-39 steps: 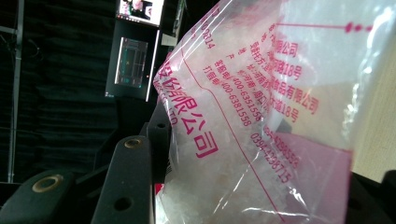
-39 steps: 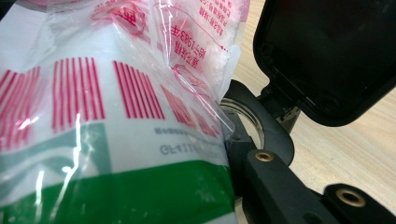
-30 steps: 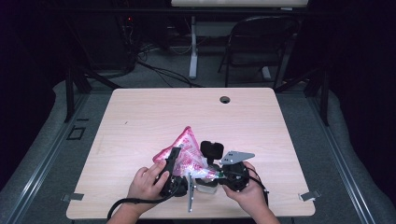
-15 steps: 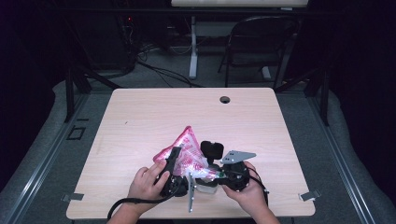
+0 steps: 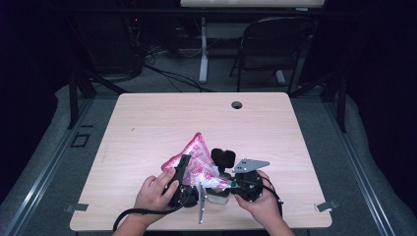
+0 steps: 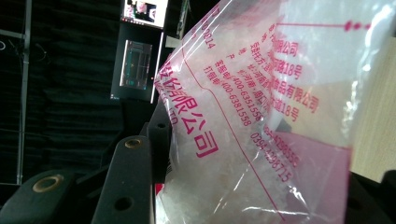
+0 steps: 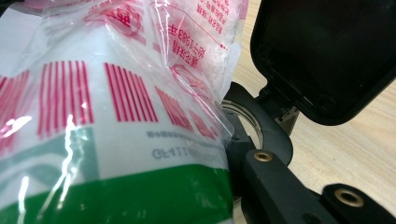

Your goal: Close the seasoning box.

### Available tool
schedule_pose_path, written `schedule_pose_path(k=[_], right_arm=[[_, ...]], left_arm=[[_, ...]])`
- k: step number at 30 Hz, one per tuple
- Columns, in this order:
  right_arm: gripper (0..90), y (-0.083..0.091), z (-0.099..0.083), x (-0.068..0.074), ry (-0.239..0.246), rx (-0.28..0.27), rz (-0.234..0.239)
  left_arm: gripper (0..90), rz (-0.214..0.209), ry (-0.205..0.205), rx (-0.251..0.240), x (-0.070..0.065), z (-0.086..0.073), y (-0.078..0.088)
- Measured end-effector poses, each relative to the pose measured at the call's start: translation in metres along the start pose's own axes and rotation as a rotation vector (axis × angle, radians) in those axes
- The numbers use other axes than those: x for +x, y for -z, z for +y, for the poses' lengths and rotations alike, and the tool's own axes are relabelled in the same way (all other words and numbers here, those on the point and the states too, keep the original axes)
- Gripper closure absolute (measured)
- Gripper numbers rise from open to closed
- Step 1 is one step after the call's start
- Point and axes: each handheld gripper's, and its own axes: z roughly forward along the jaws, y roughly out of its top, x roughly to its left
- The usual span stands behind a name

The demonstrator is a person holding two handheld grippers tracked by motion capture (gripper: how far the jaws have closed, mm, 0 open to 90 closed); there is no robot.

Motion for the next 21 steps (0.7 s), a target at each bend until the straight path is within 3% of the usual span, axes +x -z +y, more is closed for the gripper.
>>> schedule_pose_path(k=[21], right_arm=[[90.0, -0.0007, -0.0018, 0.0001, 0.002, -0.022, 0.017]], left_arm=[[58.9, 0.002, -0.057, 0.000, 0.0056, 0.0020, 0.0006]])
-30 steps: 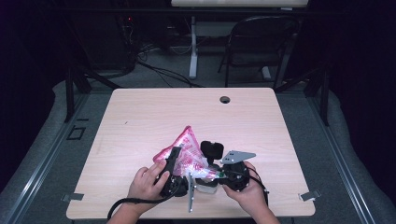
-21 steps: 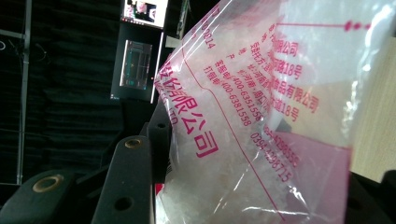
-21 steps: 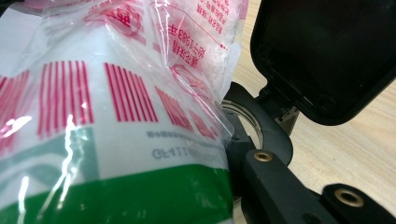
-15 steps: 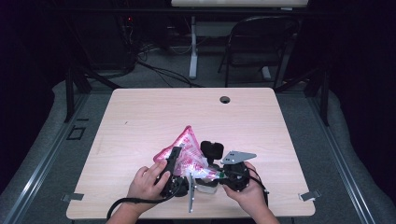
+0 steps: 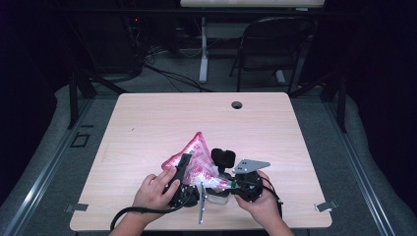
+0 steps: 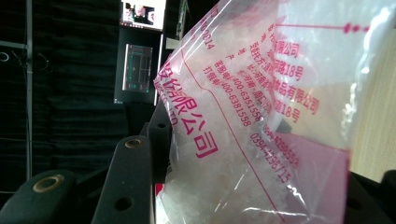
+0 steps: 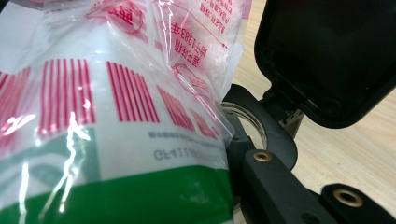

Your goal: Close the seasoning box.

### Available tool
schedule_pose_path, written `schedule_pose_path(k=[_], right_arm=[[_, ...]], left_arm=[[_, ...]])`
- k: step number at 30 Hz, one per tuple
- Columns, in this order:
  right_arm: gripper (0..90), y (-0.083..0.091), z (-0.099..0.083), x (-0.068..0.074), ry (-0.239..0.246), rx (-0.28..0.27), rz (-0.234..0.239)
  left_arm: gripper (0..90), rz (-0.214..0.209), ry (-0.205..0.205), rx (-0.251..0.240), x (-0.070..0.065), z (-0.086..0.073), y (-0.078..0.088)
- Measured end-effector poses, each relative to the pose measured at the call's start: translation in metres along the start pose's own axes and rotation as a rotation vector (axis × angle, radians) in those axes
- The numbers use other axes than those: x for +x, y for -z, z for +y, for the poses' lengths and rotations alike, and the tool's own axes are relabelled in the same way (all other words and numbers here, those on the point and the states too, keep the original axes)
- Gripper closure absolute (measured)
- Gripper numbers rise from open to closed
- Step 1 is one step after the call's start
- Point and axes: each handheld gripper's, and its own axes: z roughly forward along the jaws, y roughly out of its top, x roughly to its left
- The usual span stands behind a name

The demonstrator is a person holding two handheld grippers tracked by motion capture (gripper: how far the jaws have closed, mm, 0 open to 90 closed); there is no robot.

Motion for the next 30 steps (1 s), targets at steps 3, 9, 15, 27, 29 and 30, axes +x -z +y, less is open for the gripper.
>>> schedule_pose_path(k=[3, 9, 15, 27, 29, 30], right_arm=[[90.0, 0.0001, 0.0001, 0.0004, 0.003, 0.000, -0.003], [90.0, 0.0007, 0.0007, 0.0022, 0.027, 0.011, -0.017], [89.8, 0.0009, 0.0015, 0.0042, 0.034, 0.004, -0.028], [78.8, 0.0040, 0.0016, 0.0048, 0.031, -0.003, -0.029], [76.5, 0.0049, 0.0016, 0.0048, 0.029, -0.008, -0.028], [75.0, 0.0055, 0.0016, 0.0048, 0.028, -0.013, -0.026]], left_arm=[[58.9, -0.003, -0.009, 0.000, 0.0009, 0.0005, -0.0004], [58.9, -0.014, -0.021, 0.003, 0.0023, 0.0008, -0.0013], [59.1, -0.022, -0.010, 0.002, 0.0037, 0.0001, -0.0020], [59.3, -0.018, -0.004, -0.004, 0.0008, 0.0002, -0.0037], [59.3, -0.018, -0.004, -0.002, 0.0010, 0.0005, -0.0038], [59.4, -0.019, -0.003, 0.002, 0.0006, 0.0004, -0.0040]])
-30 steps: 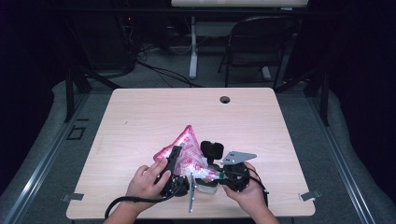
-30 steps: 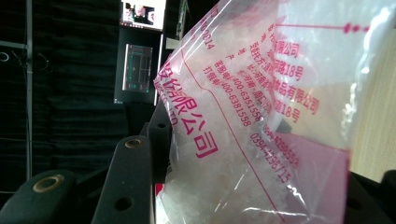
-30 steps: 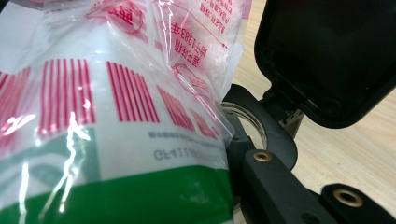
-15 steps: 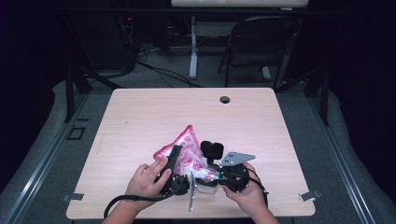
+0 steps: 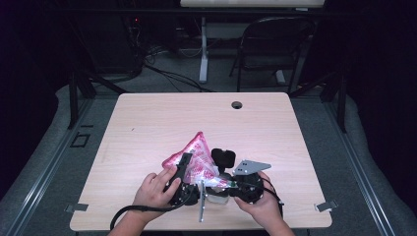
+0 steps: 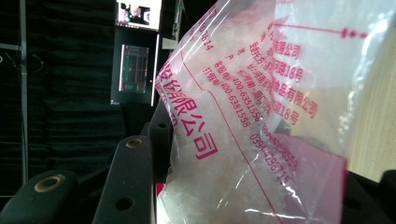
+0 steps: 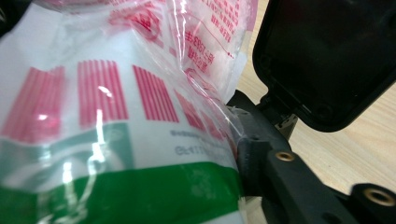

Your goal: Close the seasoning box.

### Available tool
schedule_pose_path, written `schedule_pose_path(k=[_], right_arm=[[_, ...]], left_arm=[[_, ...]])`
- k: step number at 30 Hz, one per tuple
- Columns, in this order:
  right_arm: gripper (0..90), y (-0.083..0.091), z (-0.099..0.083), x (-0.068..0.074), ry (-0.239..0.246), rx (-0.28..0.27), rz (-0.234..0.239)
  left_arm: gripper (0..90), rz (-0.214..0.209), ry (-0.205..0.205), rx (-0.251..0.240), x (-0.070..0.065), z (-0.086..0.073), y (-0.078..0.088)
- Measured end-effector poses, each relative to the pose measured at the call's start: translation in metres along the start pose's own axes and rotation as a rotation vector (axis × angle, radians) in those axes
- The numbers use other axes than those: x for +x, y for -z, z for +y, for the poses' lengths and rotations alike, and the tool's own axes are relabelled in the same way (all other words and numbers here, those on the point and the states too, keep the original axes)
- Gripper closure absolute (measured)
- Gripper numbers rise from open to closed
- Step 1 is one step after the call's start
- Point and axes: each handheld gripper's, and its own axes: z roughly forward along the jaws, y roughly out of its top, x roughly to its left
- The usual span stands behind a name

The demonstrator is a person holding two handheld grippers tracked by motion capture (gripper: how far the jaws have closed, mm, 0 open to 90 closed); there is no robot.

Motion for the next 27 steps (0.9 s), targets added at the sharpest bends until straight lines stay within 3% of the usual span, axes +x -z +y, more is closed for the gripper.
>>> schedule_pose_path(k=[9, 18, 21, 27], right_arm=[[67.3, 0.0061, 0.0012, 0.0011, 0.019, -0.020, -0.016], [67.4, 0.0072, 0.0017, 0.0024, 0.034, -0.018, -0.031], [67.4, 0.0078, 0.0016, 0.0018, 0.036, -0.021, -0.029], [80.8, 0.0087, 0.0012, 0.0010, 0.042, -0.007, -0.045]], left_arm=[[59.5, 0.003, -0.009, 0.008, 0.0001, 0.0009, -0.0008], [59.5, -0.004, -0.028, 0.032, 0.0010, 0.0023, -0.0008], [59.6, 0.016, -0.031, 0.011, 0.0004, 0.0011, -0.0026], [59.6, 0.033, -0.048, 0.025, 0.0004, 0.0022, -0.0011]])
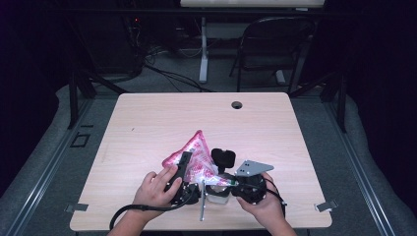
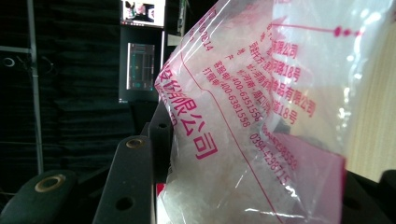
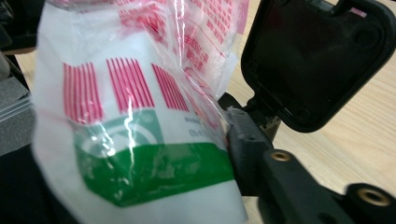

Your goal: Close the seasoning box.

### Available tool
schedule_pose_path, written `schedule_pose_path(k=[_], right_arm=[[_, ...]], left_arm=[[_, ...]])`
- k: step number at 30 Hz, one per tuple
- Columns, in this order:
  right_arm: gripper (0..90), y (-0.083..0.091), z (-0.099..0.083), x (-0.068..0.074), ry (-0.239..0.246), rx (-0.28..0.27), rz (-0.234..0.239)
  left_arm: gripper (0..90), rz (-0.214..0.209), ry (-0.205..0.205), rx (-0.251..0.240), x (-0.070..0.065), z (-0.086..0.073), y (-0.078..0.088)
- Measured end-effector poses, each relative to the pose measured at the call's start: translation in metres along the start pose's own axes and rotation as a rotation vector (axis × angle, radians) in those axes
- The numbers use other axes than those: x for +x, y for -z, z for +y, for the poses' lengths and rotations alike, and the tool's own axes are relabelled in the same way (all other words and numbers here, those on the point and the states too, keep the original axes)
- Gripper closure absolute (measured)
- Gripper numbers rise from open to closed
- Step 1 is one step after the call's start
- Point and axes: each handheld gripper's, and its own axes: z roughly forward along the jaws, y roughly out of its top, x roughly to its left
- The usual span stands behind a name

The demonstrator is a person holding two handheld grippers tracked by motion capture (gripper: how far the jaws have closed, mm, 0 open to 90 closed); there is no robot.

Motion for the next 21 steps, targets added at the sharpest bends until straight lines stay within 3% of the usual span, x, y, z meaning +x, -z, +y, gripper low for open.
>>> schedule_pose_path(k=[7, 21], right_arm=[[88.1, -0.0009, -0.0014, -0.0014, 0.001, 0.016, 0.002], [89.7, -0.0015, -0.0027, -0.0018, 0.005, 0.017, 0.000]], left_arm=[[59.7, 0.011, -0.011, -0.005, -0.0003, 0.0020, 0.0001], [59.9, 0.027, -0.027, -0.013, 0.0014, 0.0035, 0.0018]])
